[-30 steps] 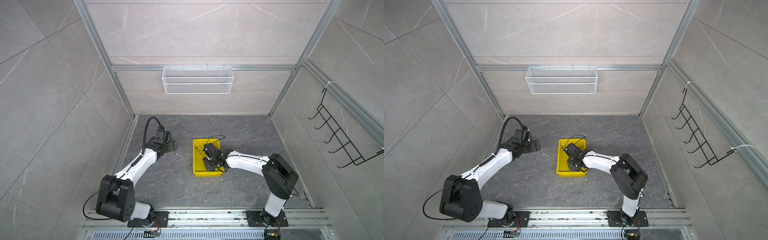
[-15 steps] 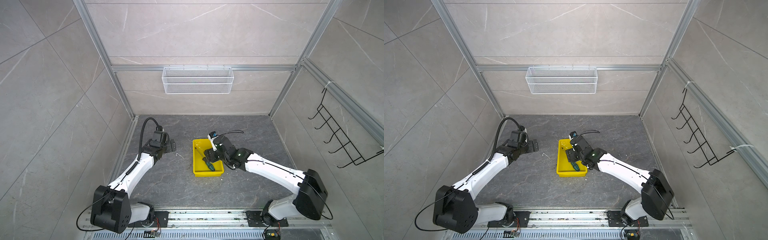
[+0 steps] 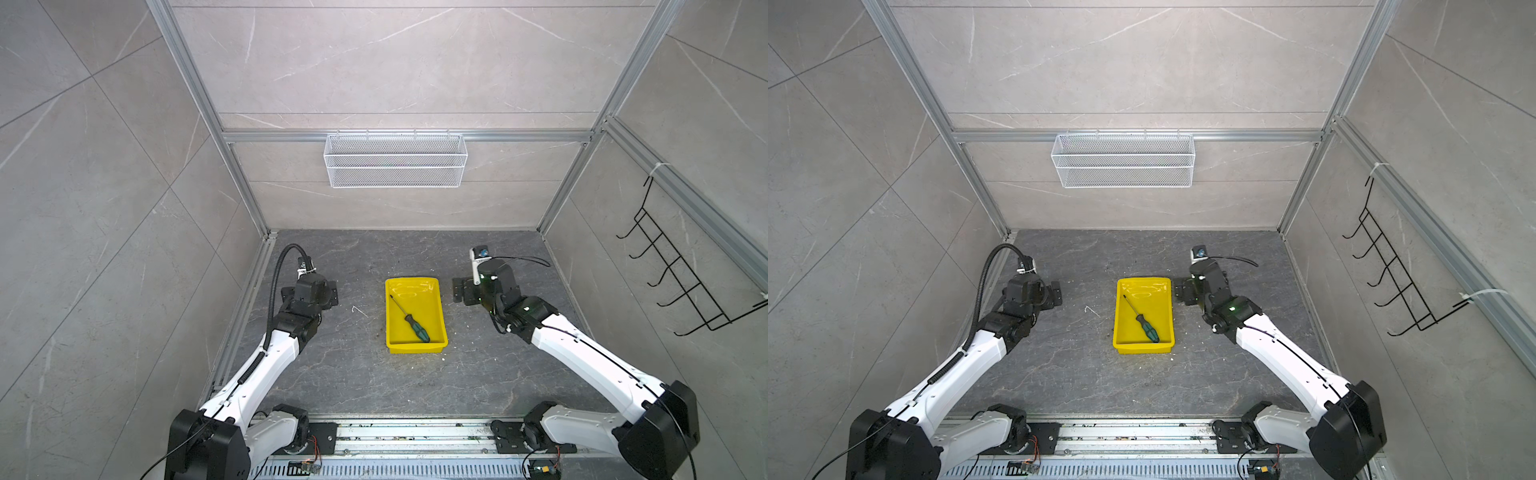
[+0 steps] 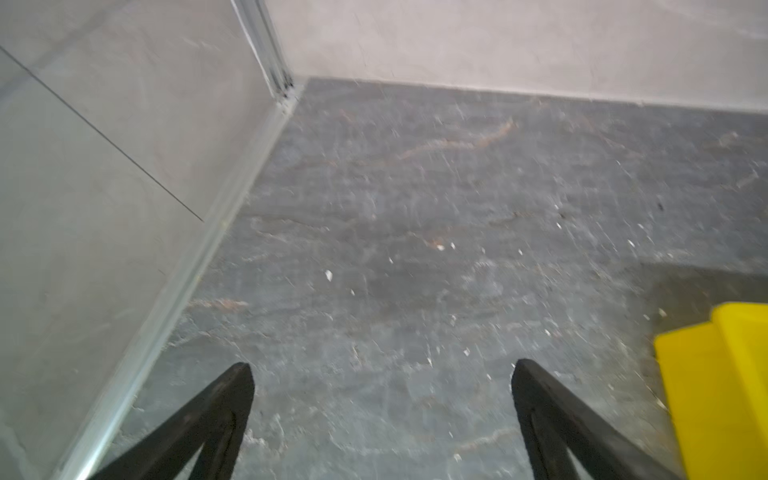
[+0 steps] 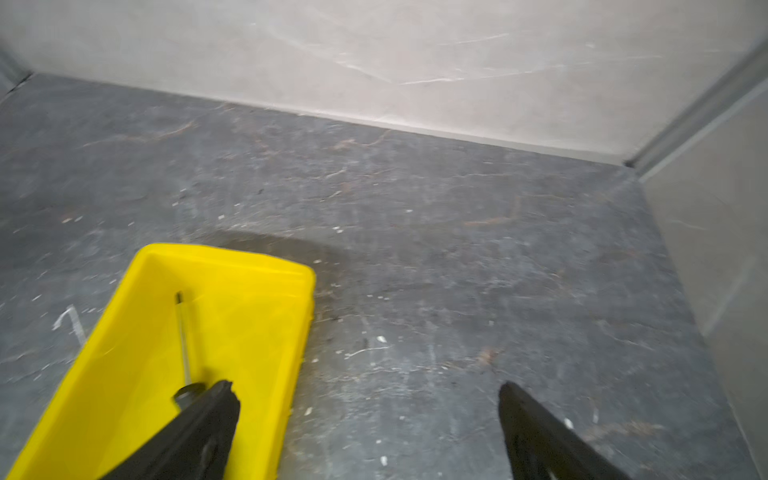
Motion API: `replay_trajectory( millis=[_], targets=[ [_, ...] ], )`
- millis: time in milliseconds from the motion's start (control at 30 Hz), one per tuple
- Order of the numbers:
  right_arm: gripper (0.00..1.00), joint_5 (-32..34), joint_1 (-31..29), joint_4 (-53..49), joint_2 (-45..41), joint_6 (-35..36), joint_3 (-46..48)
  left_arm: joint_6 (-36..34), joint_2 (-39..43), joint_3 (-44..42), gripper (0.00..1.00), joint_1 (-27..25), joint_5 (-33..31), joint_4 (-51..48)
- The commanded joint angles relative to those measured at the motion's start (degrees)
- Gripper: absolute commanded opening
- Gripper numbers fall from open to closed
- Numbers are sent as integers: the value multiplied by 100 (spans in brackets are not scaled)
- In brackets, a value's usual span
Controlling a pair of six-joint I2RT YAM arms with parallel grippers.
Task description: Put the screwdriver in the bin
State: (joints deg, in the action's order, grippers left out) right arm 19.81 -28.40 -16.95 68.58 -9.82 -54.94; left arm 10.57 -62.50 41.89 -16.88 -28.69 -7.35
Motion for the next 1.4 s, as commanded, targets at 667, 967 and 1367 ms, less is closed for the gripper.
replay_trajectory(
  millis=[667, 967, 1367],
  targets=[
    [100, -1315, 3067, 3796, 590, -142, 2613, -740, -612, -2225, 100, 1714, 2041, 4168],
    [100, -1437, 3067, 6201, 1232, 128, 3404, -1012, -1677, -2223, 100, 1729, 1904, 5233],
    [100, -1533, 2604, 6762, 1780, 736, 3455, -968, -2354, -2115, 100, 1924, 2249, 5598]
  ],
)
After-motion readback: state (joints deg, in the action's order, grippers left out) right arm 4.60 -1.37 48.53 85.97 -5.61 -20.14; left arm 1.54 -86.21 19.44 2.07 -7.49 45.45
